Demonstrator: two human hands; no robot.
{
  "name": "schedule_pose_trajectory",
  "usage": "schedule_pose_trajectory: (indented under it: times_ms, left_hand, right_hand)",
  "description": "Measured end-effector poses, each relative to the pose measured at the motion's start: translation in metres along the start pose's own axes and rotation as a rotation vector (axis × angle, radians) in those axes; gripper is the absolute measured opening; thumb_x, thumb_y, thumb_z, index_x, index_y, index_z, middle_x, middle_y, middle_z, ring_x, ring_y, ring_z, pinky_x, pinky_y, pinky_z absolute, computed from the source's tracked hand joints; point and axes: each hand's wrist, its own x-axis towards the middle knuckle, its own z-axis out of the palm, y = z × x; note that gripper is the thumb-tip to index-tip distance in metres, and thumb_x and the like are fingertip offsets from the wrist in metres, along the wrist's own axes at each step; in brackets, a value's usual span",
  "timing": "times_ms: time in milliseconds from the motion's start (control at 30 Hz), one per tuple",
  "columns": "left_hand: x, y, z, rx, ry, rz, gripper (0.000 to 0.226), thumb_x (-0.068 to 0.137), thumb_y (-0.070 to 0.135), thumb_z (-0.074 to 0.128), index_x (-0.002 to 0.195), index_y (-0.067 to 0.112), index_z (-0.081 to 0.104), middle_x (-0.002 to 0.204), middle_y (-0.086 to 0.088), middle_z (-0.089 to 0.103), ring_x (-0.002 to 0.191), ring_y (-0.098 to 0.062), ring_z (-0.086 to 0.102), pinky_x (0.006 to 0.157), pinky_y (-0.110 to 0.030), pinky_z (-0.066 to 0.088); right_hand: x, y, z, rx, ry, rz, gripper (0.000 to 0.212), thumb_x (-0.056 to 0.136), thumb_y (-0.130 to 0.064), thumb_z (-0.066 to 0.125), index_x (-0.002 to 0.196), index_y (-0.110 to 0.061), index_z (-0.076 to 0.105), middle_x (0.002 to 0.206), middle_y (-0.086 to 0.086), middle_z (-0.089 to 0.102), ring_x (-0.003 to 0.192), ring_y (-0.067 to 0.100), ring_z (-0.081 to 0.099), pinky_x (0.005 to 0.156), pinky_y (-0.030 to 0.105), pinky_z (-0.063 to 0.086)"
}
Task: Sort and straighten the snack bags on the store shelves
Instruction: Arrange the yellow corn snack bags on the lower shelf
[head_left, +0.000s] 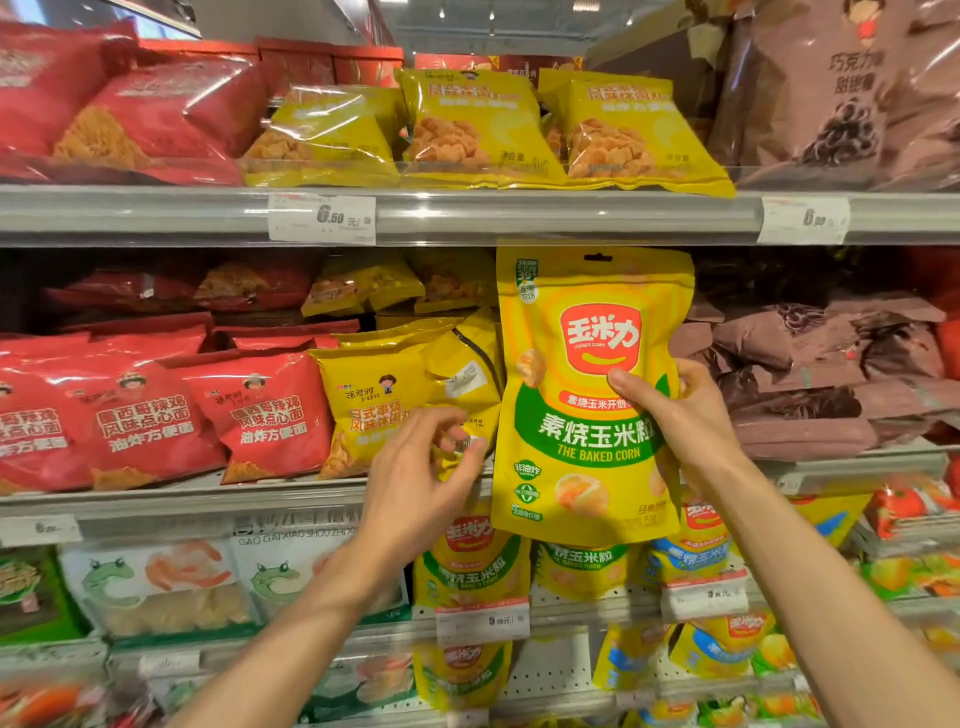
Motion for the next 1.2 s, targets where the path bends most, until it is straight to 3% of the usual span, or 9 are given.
schedule_pose_trajectory:
  times_ms: [133,200,300,400,500,667,833,1067,1200]
  left_hand:
    - [0.008,0.026,0.020,-0.381,-0.217,-0.368,0.076,0.084,0.048,0.082,0.145,0.031,0.041,0.117,0.013,0.065,0.107,-0.003,0.066,0.091,-0.030,0.057]
    - [0.010,0.035,0.033,-0.527,-0.246,-0.461,0.085,0.082,0.040,0.085,0.149,0.027,0.035,0.119,0.005,0.068,0.106,-0.007,0.071,0.086,-0.027,0.059]
    - [0.011,0.042,0.050,-0.633,-0.236,-0.531,0.074,0.081,0.033,0.086,0.138,0.032,0.040,0.119,0.007,0.071,0.099,-0.003,0.074,0.073,-0.018,0.058]
    - [0.006,0.050,0.059,-0.579,-0.205,-0.527,0.080,0.070,0.050,0.091,0.136,0.032,0.050,0.127,0.016,0.067,0.114,-0.006,0.068,0.089,-0.028,0.060]
    - [-0.007,0.059,0.063,-0.542,-0.195,-0.484,0.039,0.084,0.033,0.084,0.110,0.041,0.056,0.092,0.039,0.070,0.096,0.016,0.067,0.072,-0.009,0.054]
    - [-0.036,0.051,0.067,-0.571,-0.187,-0.536,0.036,0.081,0.029,0.084,0.111,0.034,0.064,0.099,0.016,0.079,0.092,-0.004,0.075,0.073,-0.021,0.059]
    - [-0.072,0.033,0.072,-0.638,-0.168,-0.656,0.066,0.063,0.037,0.088,0.122,0.020,0.062,0.110,0.003,0.079,0.104,-0.021,0.075,0.087,-0.040,0.062]
    - [-0.127,-0.003,0.088,-0.675,-0.250,-0.731,0.067,0.070,0.030,0.094,0.127,0.024,0.060,0.119,0.008,0.076,0.109,-0.013,0.073,0.089,-0.035,0.060]
    - [-0.158,-0.019,0.096,-0.690,-0.281,-0.776,0.065,0.072,0.027,0.086,0.130,0.017,0.058,0.120,0.006,0.076,0.107,-0.011,0.074,0.086,-0.030,0.061]
  right_hand:
    - [-0.006,0.010,-0.003,-0.005,-0.030,0.032,0.099,0.050,-0.052,0.096,0.130,-0.011,0.055,0.115,0.006,0.076,0.098,0.019,0.077,0.090,0.045,0.061]
    - [-0.010,0.015,-0.004,0.007,-0.031,0.043,0.098,0.048,-0.051,0.095,0.128,-0.012,0.053,0.115,0.006,0.076,0.099,0.020,0.077,0.091,0.047,0.060]
    - [-0.018,0.020,-0.006,0.012,-0.044,0.049,0.091,0.048,-0.051,0.094,0.122,-0.018,0.053,0.114,0.004,0.075,0.099,0.019,0.076,0.091,0.047,0.060]
    - [-0.025,0.024,-0.011,-0.014,-0.056,0.047,0.068,0.058,-0.045,0.092,0.111,-0.026,0.054,0.107,-0.004,0.076,0.096,0.011,0.076,0.086,0.038,0.062]
    - [-0.030,0.034,-0.018,-0.063,-0.064,0.026,0.047,0.073,-0.035,0.091,0.103,-0.032,0.055,0.100,-0.010,0.076,0.095,0.006,0.073,0.081,0.031,0.060]
    - [-0.051,0.048,-0.021,-0.115,-0.104,0.089,0.067,0.059,-0.054,0.089,0.111,-0.032,0.053,0.091,-0.014,0.075,0.085,0.004,0.073,0.065,0.033,0.062]
    - [-0.081,0.070,-0.021,-0.183,-0.149,0.164,0.069,0.063,-0.050,0.089,0.116,-0.026,0.051,0.104,-0.008,0.070,0.091,0.003,0.070,0.076,0.036,0.061]
    - [-0.117,0.115,-0.019,-0.197,-0.084,0.265,0.072,0.051,-0.047,0.089,0.108,-0.031,0.049,0.112,0.003,0.072,0.097,0.012,0.074,0.078,0.035,0.061]
    - [-0.138,0.145,-0.018,-0.243,-0.081,0.305,0.074,0.052,-0.047,0.096,0.109,-0.025,0.053,0.116,0.022,0.070,0.105,0.034,0.069,0.089,0.053,0.058]
